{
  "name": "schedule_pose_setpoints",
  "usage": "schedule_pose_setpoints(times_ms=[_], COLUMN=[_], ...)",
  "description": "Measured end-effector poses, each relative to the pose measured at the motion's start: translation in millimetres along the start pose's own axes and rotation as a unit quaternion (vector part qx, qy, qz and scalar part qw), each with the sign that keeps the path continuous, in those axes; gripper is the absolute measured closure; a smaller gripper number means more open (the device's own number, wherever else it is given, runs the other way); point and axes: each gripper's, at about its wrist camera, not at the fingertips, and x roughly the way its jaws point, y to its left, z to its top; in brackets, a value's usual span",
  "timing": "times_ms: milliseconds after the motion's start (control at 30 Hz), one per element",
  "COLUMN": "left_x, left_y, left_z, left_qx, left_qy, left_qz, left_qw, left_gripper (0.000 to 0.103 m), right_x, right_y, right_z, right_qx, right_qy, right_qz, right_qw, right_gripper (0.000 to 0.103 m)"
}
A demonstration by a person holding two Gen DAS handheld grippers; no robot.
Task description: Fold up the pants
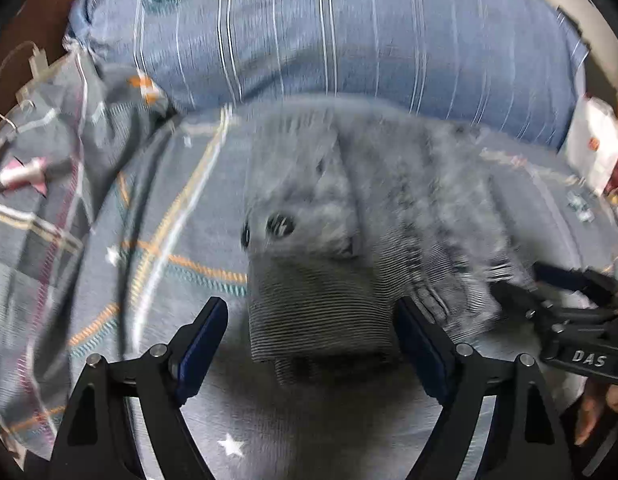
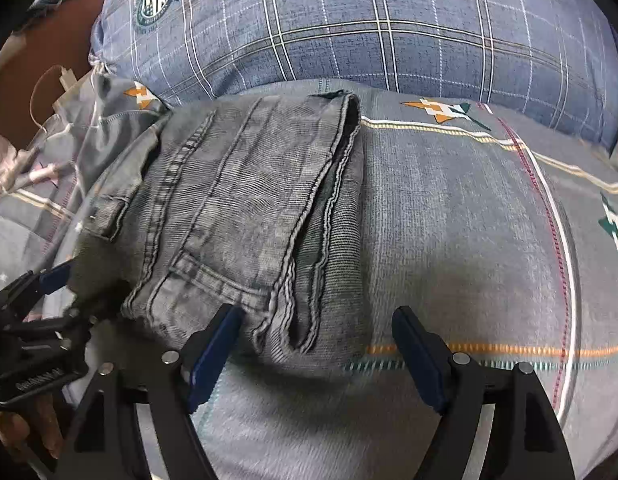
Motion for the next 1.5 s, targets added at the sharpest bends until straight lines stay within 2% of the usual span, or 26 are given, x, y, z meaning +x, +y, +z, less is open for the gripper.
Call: schedule_pose_setpoints(times_ms=[100, 233, 367, 500, 667, 700, 733, 767, 800, 867, 933, 1000, 1067, 1133, 1233, 1300, 1333, 1367, 1400, 1433, 1500], left_x=[-31, -42, -33, -28, -9, -4, -2, -2, -7, -22, -31, -24, -8, 13, 18, 20, 21, 22, 21, 22, 22], left_y=[-4, -12, -16, -14, -9, -8, -6, -5, -2, 6, 18, 28, 32, 30, 23, 19, 22, 23, 23, 23, 26], left_z=[2, -9, -18, -24, -30, -31, -32, -33, -33, -31, -25, -18, -12, -8, -7, -7, -6, -6, -8, -7, -7], left_qx=[0.009, 0.004, -0.004, -0.005, -0.006, -0.008, -0.009, -0.011, -0.016, -0.027, -0.049, -0.067, -0.068, -0.055, -0.035, -0.020, -0.020, -0.021, -0.024, -0.024, -0.028], left_qy=[-0.047, -0.057, -0.032, -0.024, 0.008, 0.013, 0.018, 0.019, 0.009, -0.029, -0.062, -0.064, -0.043, -0.015, -0.021, -0.026, -0.026, -0.024, -0.023, -0.022, -0.023], left_qz=[-0.011, -0.010, -0.005, 0.002, 0.011, 0.007, 0.004, -0.002, -0.013, -0.025, -0.022, -0.014, -0.006, -0.009, -0.006, -0.004, -0.006, -0.011, -0.018, -0.021, -0.029], left_qw=[0.9988, 0.9983, 0.9995, 0.9997, 0.9999, 0.9999, 0.9998, 0.9997, 0.9997, 0.9989, 0.9967, 0.9956, 0.9968, 0.9983, 0.9991, 0.9995, 0.9995, 0.9994, 0.9993, 0.9993, 0.9989], left_gripper=[0.017, 0.017, 0.017, 0.017, 0.017, 0.017, 0.017, 0.017, 0.017, 0.017, 0.017, 0.017, 0.017, 0.016, 0.016, 0.016, 0.015, 0.015, 0.015, 0.015, 0.015], right_x=[-26, -47, -45, -41, -21, -13, 4, 15, 19, 9, -7, -25, -27, -17, 17, 46, 72, 96, 109, 108, 96], right_y=[-4, -8, -1, 0, 3, 2, 2, 1, -1, -4, -4, 1, 9, 20, 30, 34, 30, 22, 14, 7, 6], right_z=[-4, -21, -26, -22, -17, -17, -17, -19, -19, -12, 3, 29, 52, 80, 111, 119, 120, 115, 109, 105, 102], right_qx=[0.008, 0.023, 0.013, 0.011, 0.008, 0.005, -0.002, -0.005, -0.003, 0.002, 0.003, 0.002, -0.009, -0.022, -0.032, -0.045, -0.055, -0.046, -0.025, 0.000, -0.006], right_qy=[-0.047, -0.089, -0.079, -0.077, -0.066, -0.055, -0.022, 0.006, 0.016, 0.007, -0.015, -0.046, -0.057, -0.061, -0.046, -0.029, 0.006, 0.049, 0.076, 0.065, 0.050], right_qz=[0.004, 0.017, 0.019, 0.015, 0.006, 0.001, -0.018, -0.029, -0.020, -0.019, -0.032, -0.032, -0.033, -0.038, -0.049, -0.081, -0.117, -0.117, -0.096, -0.080, -0.081], right_qw=[0.999, 0.996, 0.997, 0.997, 0.998, 0.998, 1.000, 1.000, 1.000, 1.000, 0.999, 0.998, 0.998, 0.997, 0.997, 0.995, 0.992, 0.991, 0.992, 0.995, 0.995], right_gripper=[0.021, 0.020, 0.020, 0.020, 0.019, 0.016, 0.012, 0.012, 0.012, 0.012, 0.012, 0.012, 0.012, 0.012, 0.012, 0.012, 0.012, 0.010, 0.004, 0.003, 0.003])
